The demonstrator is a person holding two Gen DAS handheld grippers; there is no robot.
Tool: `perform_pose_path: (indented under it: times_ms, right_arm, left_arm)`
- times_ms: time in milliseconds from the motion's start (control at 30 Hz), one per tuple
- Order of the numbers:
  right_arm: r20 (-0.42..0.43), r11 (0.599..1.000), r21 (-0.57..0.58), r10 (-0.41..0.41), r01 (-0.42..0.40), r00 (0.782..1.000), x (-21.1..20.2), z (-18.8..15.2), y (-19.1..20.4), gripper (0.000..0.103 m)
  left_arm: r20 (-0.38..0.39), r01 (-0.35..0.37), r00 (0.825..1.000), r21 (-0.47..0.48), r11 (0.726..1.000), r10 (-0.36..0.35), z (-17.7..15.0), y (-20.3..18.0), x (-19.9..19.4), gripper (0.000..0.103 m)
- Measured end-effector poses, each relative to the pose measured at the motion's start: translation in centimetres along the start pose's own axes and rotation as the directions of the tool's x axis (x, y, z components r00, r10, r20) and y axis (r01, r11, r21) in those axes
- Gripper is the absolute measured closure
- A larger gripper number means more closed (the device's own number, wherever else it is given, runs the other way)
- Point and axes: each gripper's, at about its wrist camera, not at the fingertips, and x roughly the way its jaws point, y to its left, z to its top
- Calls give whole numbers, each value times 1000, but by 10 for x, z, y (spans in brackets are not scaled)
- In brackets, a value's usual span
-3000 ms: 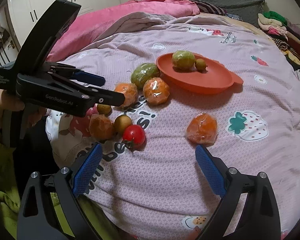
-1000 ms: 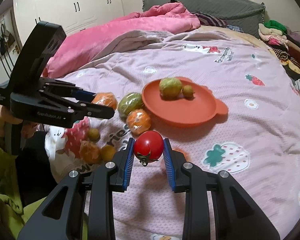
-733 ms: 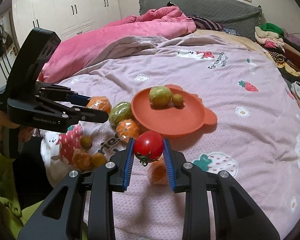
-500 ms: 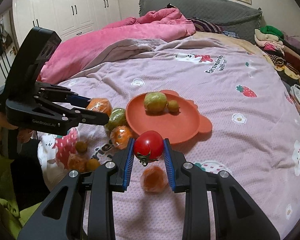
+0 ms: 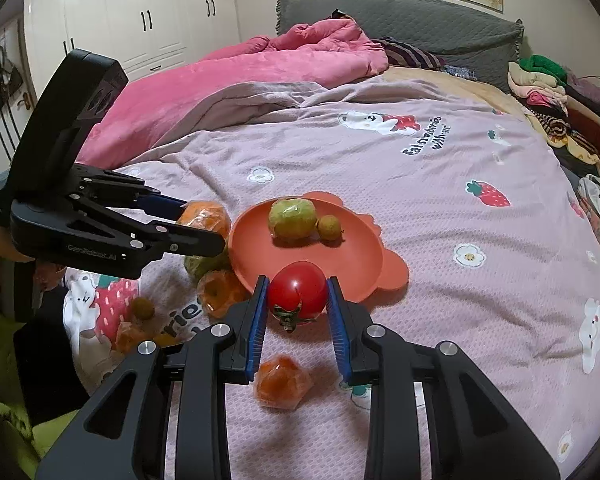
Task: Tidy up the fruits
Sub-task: 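Carry the tangerine with left tool while right tool carries the tomato toward the plate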
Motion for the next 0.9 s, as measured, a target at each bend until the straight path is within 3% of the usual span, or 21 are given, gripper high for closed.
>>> perform_pose_path:
  times_ms: [900]
  right_arm:
    - [-49, 999, 33, 6, -5, 999, 29, 13, -30, 76]
  left_arm:
    - [-92, 20, 996, 75, 997, -13, 20, -11, 39, 63]
